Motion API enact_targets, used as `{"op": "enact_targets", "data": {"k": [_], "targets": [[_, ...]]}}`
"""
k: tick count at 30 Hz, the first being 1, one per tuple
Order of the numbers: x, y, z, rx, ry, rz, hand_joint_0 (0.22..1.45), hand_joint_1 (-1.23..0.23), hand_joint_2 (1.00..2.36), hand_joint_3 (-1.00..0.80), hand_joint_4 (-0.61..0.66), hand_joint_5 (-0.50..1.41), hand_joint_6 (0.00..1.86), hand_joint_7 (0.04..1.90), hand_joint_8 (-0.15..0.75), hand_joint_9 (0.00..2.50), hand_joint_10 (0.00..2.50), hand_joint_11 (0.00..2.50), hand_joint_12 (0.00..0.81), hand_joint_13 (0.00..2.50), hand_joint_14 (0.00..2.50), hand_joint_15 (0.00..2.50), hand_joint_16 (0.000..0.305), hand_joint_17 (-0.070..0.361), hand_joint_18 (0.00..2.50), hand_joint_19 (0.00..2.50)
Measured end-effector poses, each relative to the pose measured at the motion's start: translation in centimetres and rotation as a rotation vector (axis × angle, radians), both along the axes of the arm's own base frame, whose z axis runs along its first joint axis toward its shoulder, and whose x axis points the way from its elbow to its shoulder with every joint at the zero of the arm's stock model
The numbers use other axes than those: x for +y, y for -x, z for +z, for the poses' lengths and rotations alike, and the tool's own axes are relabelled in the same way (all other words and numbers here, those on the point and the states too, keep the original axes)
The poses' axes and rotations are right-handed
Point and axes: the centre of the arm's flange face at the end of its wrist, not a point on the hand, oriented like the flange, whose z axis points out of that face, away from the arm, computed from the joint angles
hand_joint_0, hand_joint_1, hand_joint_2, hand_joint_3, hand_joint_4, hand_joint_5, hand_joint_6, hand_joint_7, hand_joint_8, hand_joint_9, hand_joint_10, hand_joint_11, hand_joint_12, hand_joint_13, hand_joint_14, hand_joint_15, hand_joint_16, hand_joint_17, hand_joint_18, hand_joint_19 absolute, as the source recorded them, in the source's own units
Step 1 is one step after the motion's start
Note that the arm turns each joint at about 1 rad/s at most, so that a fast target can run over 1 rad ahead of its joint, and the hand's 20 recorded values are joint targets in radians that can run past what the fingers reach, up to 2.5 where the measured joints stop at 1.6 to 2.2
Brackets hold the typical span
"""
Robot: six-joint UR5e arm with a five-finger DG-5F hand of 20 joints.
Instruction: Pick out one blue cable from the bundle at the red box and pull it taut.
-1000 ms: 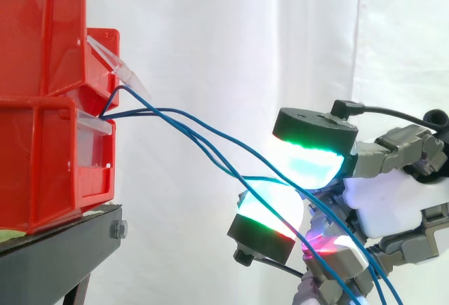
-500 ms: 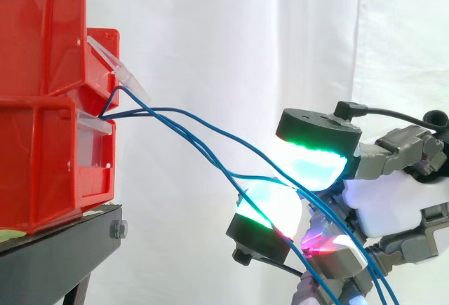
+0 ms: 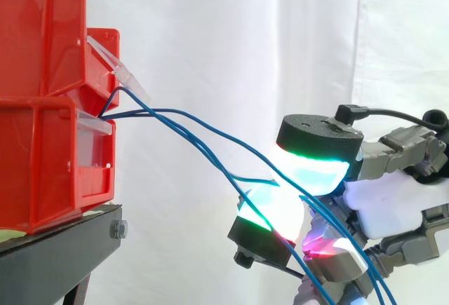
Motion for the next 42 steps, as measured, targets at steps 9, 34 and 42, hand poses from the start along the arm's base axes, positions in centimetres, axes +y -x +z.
{"op": "enact_targets", "data": {"k": [9,34,42], "targets": [[-0.1,0.1,0.0,0.003,-0.004,0.001,0.65,-0.88,1.02,-0.08,-0.05,-0.08,0.90,1.16,0.259,1.07,0.02,0.70,0.296,0.85,0.01,0.36,0.041,0.092,0.92,0.69],[-0.1,3.3,4.2,0.125,0.016,0.031,0.65,-0.86,1.02,-0.16,0.02,-0.08,0.91,1.14,0.297,0.93,0.02,0.66,0.319,0.80,0.01,0.38,0.043,0.096,0.91,0.71],[-0.2,3.6,4.4,0.138,0.017,0.016,0.66,-0.85,1.02,-0.17,0.01,-0.09,0.91,1.13,0.305,0.98,0.02,0.72,0.320,0.79,0.01,0.38,0.043,0.096,0.90,0.70]]}}
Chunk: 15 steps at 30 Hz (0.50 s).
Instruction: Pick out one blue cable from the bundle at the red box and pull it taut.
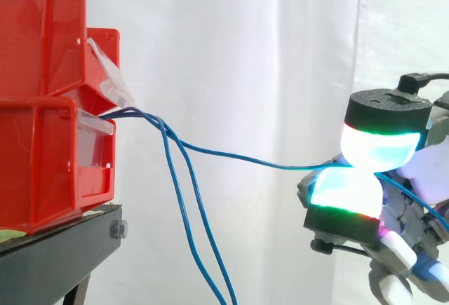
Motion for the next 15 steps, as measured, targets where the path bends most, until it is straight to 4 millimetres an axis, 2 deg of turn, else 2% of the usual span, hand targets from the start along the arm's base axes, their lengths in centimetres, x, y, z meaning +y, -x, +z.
{"op": "enact_targets", "data": {"k": [8,15], "targets": [[0.0,-0.6,0.2,-0.043,0.006,-0.020,0.66,-0.85,1.02,-0.17,0.01,-0.09,0.91,1.13,0.313,1.00,0.02,0.72,0.323,0.79,0.02,0.38,0.043,0.097,0.90,0.71],[0.2,-2.3,1.1,-0.182,0.010,-0.018,0.66,-0.85,1.02,-0.18,0.01,-0.09,0.91,1.13,0.314,1.01,0.02,0.72,0.327,0.79,0.01,0.38,0.044,0.099,0.91,0.71]]}}
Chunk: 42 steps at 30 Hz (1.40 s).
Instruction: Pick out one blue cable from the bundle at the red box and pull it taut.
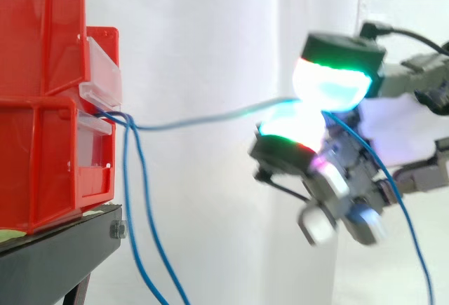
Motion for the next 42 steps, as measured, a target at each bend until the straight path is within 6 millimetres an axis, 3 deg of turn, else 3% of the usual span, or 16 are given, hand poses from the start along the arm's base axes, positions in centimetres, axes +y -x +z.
{"op": "enact_targets", "data": {"k": [9,42], "targets": [[0.2,-1.5,0.8,-0.143,0.018,0.006,0.67,-0.84,1.01,-0.20,0.00,-0.09,0.92,1.12,0.313,1.00,0.02,0.74,0.328,0.79,0.01,0.39,0.044,0.098,0.89,0.72],[0.2,-1.6,0.8,-0.148,0.047,0.006,0.68,-0.84,1.01,-0.20,-0.02,-0.09,0.92,1.11,0.318,1.02,0.02,0.77,0.340,0.77,0.02,0.37,0.045,0.101,0.89,0.72]]}}
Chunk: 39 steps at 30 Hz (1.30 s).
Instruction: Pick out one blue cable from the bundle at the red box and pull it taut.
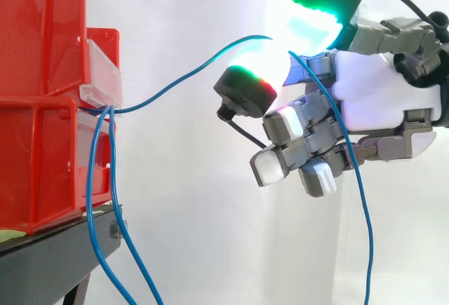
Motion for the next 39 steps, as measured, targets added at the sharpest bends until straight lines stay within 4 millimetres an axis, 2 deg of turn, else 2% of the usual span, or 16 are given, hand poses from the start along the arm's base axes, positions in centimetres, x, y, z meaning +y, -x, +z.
{"op": "enact_targets", "data": {"k": [39], "targets": [[-0.03,0.00,-0.01,0.000,0.000,0.000,0.68,-0.85,1.01,-0.19,-0.02,-0.09,0.92,1.10,0.316,1.03,0.02,0.76,0.338,0.78,0.01,0.38,0.045,0.101,0.90,0.72]]}}
